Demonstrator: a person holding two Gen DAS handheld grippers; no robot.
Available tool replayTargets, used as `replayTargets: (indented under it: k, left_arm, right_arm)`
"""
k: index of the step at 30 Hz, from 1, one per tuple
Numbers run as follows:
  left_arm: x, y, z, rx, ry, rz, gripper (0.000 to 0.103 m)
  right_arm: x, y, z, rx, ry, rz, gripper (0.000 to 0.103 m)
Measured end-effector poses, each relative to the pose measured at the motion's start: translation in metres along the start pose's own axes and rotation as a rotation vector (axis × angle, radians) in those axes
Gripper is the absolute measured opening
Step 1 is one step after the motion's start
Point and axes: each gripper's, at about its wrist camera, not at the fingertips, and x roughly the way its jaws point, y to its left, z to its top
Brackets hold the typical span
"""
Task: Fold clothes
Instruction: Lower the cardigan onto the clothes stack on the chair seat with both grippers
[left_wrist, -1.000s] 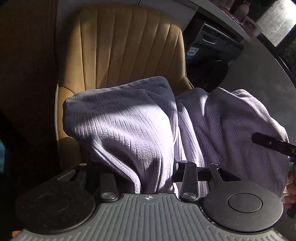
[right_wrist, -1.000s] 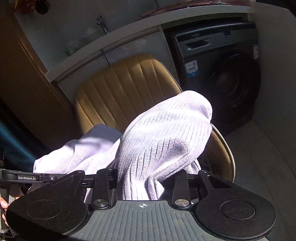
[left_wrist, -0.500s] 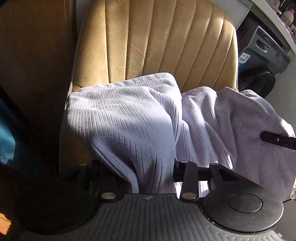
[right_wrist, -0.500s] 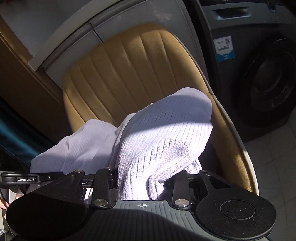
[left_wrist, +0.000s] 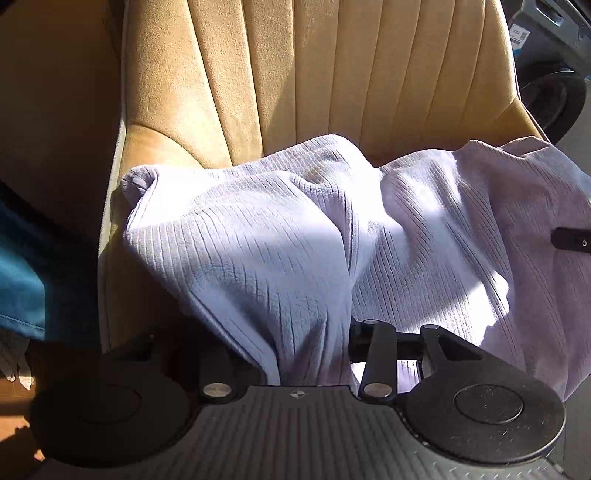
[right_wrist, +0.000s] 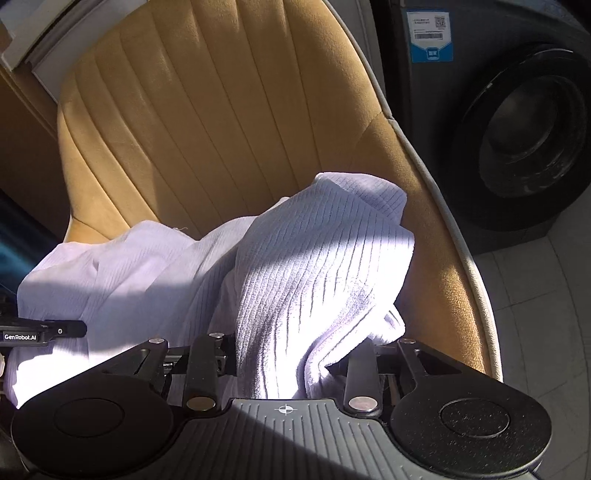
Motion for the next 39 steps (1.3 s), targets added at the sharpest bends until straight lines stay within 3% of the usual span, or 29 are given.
replayTargets:
  k: [3,4,6,7,9,12,16,19,20,22,25,27,29,30,31,32,33,35,37,39]
  left_arm:
    - [0.024,0.005,-0.003,-0.022,0.049,0.017,0.053]
    - [0.032,0.008,-0.004,-0.043,0.07,0.018,0.064]
    - [0.036,0.01,0.001,-0.079,0.088,0.046,0.084]
    - [0.035,0.011,0.004,-0.088,0.091,0.066,0.088]
    - [0.019,0.009,0.003,-0.043,0.061,0.07,0.087]
    - [-0.018,0.008,-0.001,0.019,-0.021,0.067,0.087]
    - [-0.073,0.016,0.0,0.018,-0.172,-0.038,0.084]
    - [-0.071,0.02,0.019,-0.007,-0.186,-0.02,0.084]
    - [-0.058,0.03,0.026,-0.071,-0.162,-0.01,0.083]
    - [-0.033,0.048,0.039,-0.2,-0.111,-0.002,0.07]
    - [-0.01,0.067,0.051,-0.328,-0.061,0.0,0.067]
    - [0.002,0.061,0.06,-0.288,-0.063,0.02,0.063]
    - [0.012,0.053,0.067,-0.233,-0.064,0.042,0.042]
    - [0.017,0.048,0.07,-0.199,-0.063,0.054,0.024]
    - [0.019,0.042,0.073,-0.161,-0.073,0.064,0.014]
    - [0.012,0.037,0.074,-0.125,-0.115,0.056,0.013]
    - [0.005,0.032,0.075,-0.089,-0.159,0.047,0.011]
    - [-0.017,0.025,0.075,-0.038,-0.274,-0.003,0.011]
    - [-0.027,0.018,0.073,0.018,-0.323,-0.017,0.011]
    - [-0.003,0.022,0.07,0.006,-0.22,0.057,0.012]
  right_arm:
    - [0.02,-0.006,0.0,-0.006,0.035,-0.05,0.032]
    - [0.027,-0.01,-0.003,0.007,0.045,-0.071,0.033]
    - [0.04,-0.018,-0.008,0.033,0.064,-0.111,0.046]
    - [0.038,-0.018,-0.009,0.052,0.059,-0.126,0.051]
    - [0.028,-0.017,-0.009,0.07,0.05,-0.151,0.063]
    - [-0.005,-0.012,-0.007,0.062,0.021,-0.165,0.073]
    - [-0.063,-0.012,0.005,0.113,-0.076,-0.088,0.073]
    - [-0.065,-0.017,0.026,0.173,-0.094,-0.04,0.073]
    - [-0.056,-0.023,0.032,0.222,-0.088,-0.035,0.073]
    - [-0.032,-0.034,0.043,0.31,-0.077,-0.036,0.071]
    - [0.008,-0.046,0.053,0.406,-0.048,-0.04,0.071]
    - [0.03,-0.049,0.055,0.449,-0.018,-0.026,0.07]
    - [0.048,-0.047,0.054,0.476,-0.004,-0.049,0.062]
    - [0.055,-0.046,0.053,0.477,0.005,-0.066,0.054]
    - [0.059,-0.045,0.052,0.47,0.006,-0.089,0.047]
    - [0.062,-0.044,0.051,0.462,0.007,-0.111,0.027]
    - [0.063,-0.043,0.051,0.444,0.001,-0.123,0.019]
    - [0.053,-0.036,0.052,0.386,-0.062,-0.104,0.01]
    - [0.037,-0.023,0.051,0.284,-0.16,-0.071,0.009]
    - [0.03,-0.009,0.047,0.16,-0.212,-0.087,0.009]
